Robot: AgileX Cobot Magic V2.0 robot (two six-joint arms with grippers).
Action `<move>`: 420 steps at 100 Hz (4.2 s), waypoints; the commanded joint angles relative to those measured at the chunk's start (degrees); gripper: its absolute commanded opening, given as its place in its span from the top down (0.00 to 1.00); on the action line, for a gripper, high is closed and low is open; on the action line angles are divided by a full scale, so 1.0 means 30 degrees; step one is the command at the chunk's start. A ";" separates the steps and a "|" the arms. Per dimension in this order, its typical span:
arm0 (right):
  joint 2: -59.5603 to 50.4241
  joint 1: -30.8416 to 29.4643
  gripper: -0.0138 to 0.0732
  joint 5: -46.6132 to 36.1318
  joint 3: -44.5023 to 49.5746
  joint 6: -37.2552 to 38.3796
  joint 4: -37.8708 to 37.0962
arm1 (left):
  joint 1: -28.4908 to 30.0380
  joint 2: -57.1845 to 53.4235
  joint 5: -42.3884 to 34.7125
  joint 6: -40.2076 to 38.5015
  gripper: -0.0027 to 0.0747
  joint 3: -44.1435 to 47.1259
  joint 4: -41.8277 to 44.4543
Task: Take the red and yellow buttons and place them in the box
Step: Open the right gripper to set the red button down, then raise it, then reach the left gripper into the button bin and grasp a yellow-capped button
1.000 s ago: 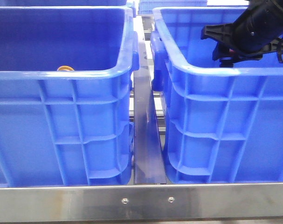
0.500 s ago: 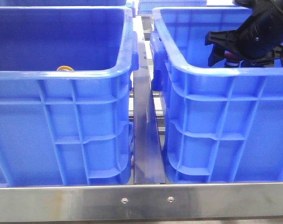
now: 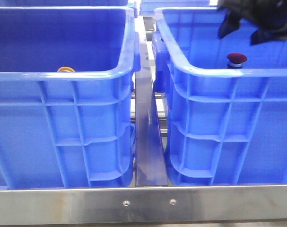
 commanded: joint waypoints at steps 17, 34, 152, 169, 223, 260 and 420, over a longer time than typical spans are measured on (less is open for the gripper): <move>-0.5182 -0.0121 0.25 0.0710 0.2210 -0.0196 0.0053 | -0.0124 -0.0429 -0.1166 -0.0042 0.32 -0.0526 0.0000; -0.8386 -0.0121 0.27 0.1873 0.4166 -0.0196 0.0053 | -0.0124 -0.0429 -0.1166 -0.0042 0.32 -0.0526 0.0051; -1.9340 -0.0121 0.30 0.5122 1.0300 -0.0196 0.0053 | 0.5587 0.0245 0.4022 -0.2181 0.33 -0.2666 -0.0021; -1.9340 -0.0121 0.30 0.5122 1.0300 -0.0196 0.0053 | 0.7569 0.2314 0.7612 -0.2181 0.33 -0.3864 -0.0088; -1.9340 -0.0121 0.30 0.5123 1.0300 -0.0196 0.0053 | 0.7617 0.9668 1.0784 -0.2078 0.33 -0.8933 -0.0088; -1.9340 -0.0121 0.30 0.5105 1.0300 -0.0196 0.0053 | 0.7779 1.2679 1.0711 -0.2078 0.33 -1.0259 0.0567; -1.9198 -0.0121 0.30 0.4908 1.0253 -0.0179 0.0913 | 0.3252 0.5037 0.7206 -0.1043 0.86 -0.7202 0.1253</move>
